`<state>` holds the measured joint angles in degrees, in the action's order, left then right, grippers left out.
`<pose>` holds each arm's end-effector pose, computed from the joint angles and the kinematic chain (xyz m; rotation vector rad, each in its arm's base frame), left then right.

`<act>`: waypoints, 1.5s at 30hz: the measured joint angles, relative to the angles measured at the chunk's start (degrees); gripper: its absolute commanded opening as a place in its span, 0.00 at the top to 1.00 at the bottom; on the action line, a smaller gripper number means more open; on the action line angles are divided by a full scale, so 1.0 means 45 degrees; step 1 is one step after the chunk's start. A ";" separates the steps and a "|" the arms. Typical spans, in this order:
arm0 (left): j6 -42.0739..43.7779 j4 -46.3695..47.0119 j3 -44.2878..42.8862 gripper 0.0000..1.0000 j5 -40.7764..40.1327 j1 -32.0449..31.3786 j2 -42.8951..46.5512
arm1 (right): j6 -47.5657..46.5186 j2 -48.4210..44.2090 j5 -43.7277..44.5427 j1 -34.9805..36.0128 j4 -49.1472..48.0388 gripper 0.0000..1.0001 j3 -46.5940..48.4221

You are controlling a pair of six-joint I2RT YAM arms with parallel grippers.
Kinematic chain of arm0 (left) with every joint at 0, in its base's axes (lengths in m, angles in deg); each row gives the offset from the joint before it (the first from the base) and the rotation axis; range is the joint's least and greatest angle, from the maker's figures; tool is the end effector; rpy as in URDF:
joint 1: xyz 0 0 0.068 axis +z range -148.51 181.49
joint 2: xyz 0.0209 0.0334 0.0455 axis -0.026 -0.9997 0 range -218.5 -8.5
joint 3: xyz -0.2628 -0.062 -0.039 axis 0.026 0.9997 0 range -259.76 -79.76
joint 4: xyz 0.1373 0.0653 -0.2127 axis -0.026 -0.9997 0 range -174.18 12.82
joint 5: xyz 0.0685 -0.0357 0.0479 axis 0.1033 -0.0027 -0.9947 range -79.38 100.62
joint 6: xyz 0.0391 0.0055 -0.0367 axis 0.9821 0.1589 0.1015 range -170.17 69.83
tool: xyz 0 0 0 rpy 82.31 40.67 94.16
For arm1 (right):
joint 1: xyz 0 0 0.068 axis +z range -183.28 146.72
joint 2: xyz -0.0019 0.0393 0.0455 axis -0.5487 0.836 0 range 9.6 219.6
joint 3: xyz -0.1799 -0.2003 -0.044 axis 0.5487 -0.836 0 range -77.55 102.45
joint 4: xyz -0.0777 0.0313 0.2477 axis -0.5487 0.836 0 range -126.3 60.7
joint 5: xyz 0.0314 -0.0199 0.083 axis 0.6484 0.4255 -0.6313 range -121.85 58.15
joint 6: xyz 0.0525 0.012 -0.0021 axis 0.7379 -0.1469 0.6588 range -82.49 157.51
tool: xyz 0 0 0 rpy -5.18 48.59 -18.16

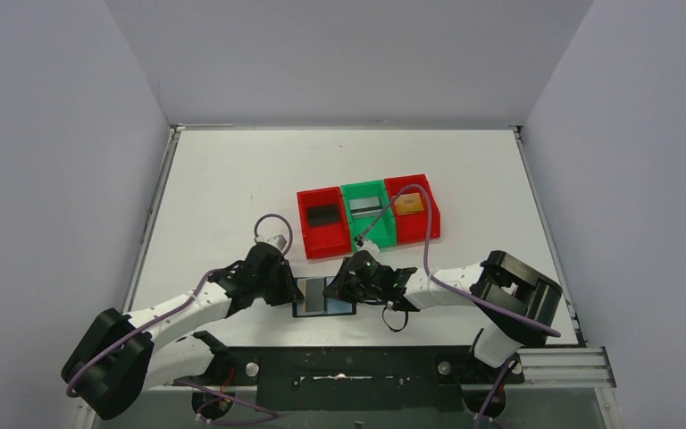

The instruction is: Take the credit cards out of the card holder

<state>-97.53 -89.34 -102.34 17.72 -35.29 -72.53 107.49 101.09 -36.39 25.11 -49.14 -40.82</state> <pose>0.1516 -0.1188 0.1457 -0.1914 2.6555 -0.7089 0.1541 0.2560 0.1388 0.2192 2.6208 1.1012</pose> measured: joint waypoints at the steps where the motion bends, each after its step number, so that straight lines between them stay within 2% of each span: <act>1: 0.0000 -0.0005 0.0000 0.88 -0.0005 0.0000 0.0000 | 0.0019 0.0000 0.0000 -0.0024 -0.0005 0.95 -0.0015; 5: 0.0000 -0.0010 0.0000 0.88 -0.0010 0.0000 0.0000 | 0.0049 0.0000 -0.0010 -0.0053 -0.0024 0.94 -0.0024; 6: 0.0000 -0.0010 0.0000 0.87 -0.0010 0.0000 0.0000 | 0.0044 0.0000 -0.0010 -0.0053 -0.0029 0.97 -0.0024; 12: 0.0015 -0.0092 -0.0005 0.74 -0.0005 0.0000 0.0219 | 0.0053 0.0005 -0.0112 -0.0078 -0.0117 0.97 -0.0024; 18: 0.0010 -0.0097 -0.0248 0.70 0.0102 -0.0151 0.0928 | 0.0141 0.0452 -0.0457 -0.0175 -0.0437 0.99 -0.0024; 22: 0.0073 0.0393 -0.0486 0.70 0.0466 -0.0316 0.0777 | 0.0262 0.0529 -0.0583 -0.0243 -0.0588 0.99 -0.0024; 29: 0.0146 0.0714 -0.0520 0.80 0.0510 -0.0976 -0.0903 | 0.0316 0.0529 -0.0695 -0.0321 -0.0763 0.99 -0.0126; 38: -0.0393 0.0034 -0.0656 0.80 -0.0942 -0.1127 -0.0627 | 0.0573 0.0262 -0.0714 -0.0466 -0.1049 1.00 -0.0573; 45: -0.0442 -0.0078 -0.0656 0.81 -0.1190 -0.1141 -0.0607 | 0.0675 0.0024 -0.0719 -0.0578 -0.1127 1.00 -0.0850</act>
<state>-99.51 -89.69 -105.30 12.36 -40.42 -75.27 110.52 101.20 -39.62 22.51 -54.21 -44.65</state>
